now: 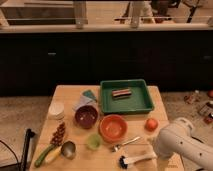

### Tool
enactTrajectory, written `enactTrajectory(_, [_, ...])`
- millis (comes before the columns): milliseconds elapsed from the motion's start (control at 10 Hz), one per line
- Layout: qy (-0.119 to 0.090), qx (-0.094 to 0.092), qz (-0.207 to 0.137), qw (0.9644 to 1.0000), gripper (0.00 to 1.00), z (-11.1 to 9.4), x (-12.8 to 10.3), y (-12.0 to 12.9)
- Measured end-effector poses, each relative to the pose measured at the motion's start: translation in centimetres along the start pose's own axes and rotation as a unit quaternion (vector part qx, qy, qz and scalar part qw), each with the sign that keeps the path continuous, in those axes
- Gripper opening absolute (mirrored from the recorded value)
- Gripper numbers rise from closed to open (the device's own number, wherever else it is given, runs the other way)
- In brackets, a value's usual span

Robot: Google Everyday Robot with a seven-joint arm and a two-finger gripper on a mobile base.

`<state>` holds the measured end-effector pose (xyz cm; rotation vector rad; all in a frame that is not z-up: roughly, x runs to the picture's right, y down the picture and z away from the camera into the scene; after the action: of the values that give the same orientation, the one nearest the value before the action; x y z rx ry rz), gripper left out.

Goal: Wipe red bowl with brush

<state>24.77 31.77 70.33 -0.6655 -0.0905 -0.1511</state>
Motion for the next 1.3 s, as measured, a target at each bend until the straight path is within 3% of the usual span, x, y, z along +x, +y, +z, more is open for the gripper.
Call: enactTrajectory(1300, [-0.018,-0.021,0.048,0.9985,0.8,2.5,0.2,1.8])
